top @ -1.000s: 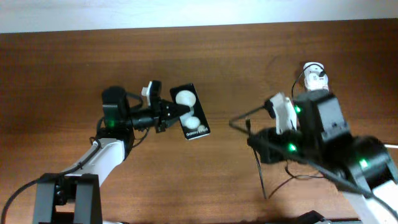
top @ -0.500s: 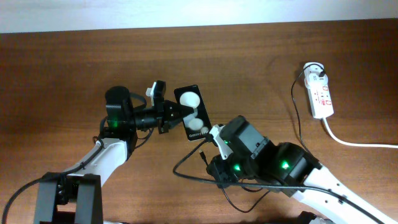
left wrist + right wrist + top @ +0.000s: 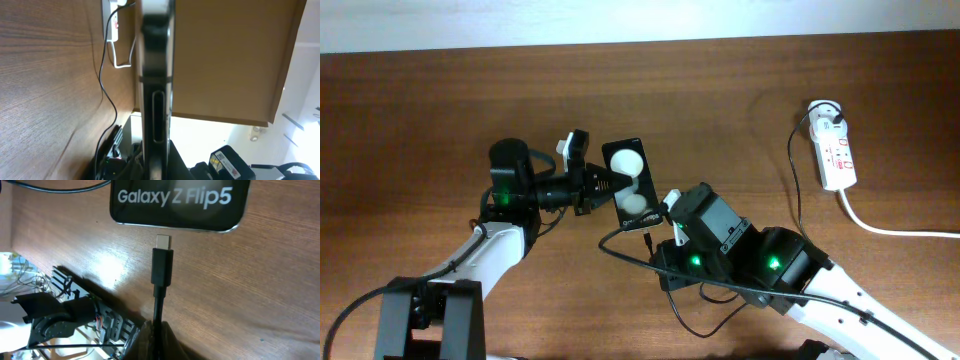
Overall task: Plug charger to phone and switch on socket
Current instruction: 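Align the USB-C plug below the phone's bottom port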
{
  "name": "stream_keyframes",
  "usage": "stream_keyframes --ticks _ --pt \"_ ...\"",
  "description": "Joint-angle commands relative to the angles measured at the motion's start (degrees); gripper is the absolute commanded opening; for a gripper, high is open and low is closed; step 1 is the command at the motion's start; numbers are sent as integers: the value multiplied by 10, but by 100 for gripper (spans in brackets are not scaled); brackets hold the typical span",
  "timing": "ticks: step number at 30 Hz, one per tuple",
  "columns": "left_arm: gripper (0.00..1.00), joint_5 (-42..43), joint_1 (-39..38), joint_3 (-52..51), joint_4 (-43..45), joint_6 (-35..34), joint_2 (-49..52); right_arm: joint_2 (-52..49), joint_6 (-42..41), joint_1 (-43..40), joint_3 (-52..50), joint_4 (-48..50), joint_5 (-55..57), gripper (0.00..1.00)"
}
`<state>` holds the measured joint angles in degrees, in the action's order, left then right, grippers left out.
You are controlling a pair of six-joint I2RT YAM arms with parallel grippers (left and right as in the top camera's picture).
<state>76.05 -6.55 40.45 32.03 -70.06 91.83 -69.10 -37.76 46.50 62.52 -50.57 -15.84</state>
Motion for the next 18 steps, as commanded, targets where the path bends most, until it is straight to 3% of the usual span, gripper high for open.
stream_keyframes --ticks 1,18 --pt "0 26 -1 8 5 13 1 1 -20 4 -4 3 -11 4" --pt "0 55 13 7 5 -10 1 -8 -52 4 -4 4 -61 4"
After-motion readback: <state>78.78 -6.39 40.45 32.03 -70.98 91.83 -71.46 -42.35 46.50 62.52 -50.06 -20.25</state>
